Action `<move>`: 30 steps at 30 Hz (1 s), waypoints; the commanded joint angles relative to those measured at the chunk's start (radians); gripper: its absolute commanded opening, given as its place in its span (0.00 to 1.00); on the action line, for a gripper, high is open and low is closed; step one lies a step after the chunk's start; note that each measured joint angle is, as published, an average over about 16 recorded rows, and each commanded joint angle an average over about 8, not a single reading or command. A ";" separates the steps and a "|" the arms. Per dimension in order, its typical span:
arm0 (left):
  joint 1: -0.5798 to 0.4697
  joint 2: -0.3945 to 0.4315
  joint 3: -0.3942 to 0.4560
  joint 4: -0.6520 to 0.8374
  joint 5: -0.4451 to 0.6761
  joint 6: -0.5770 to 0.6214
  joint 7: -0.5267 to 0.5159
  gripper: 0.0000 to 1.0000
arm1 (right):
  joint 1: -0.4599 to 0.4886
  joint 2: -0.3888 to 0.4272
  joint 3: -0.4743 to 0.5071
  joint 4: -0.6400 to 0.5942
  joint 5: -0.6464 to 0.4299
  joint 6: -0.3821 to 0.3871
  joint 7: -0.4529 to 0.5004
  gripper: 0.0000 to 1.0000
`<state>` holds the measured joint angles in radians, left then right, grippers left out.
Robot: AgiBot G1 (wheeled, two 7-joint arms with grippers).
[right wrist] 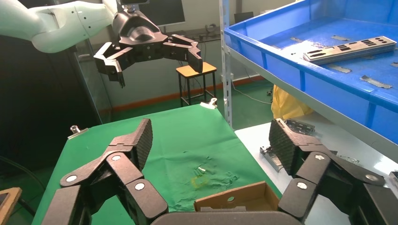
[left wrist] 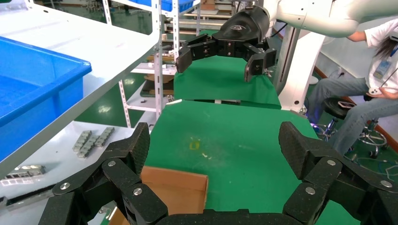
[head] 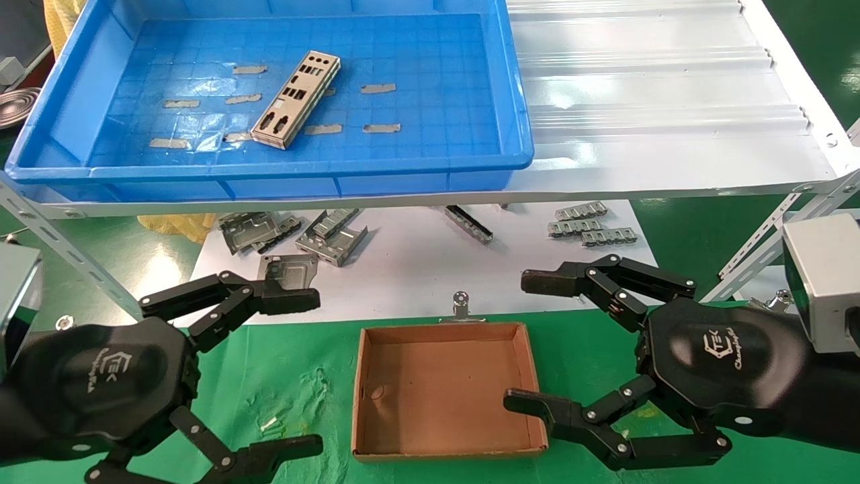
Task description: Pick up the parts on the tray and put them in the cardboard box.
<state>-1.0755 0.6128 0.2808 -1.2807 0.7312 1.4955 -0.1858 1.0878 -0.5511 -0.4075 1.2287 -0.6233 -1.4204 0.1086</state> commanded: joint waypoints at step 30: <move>0.000 0.000 0.000 0.000 0.000 0.000 0.000 1.00 | 0.000 0.000 0.000 0.000 0.000 0.000 0.000 1.00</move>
<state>-1.0755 0.6128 0.2808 -1.2807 0.7312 1.4955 -0.1858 1.0878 -0.5511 -0.4075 1.2287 -0.6233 -1.4204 0.1086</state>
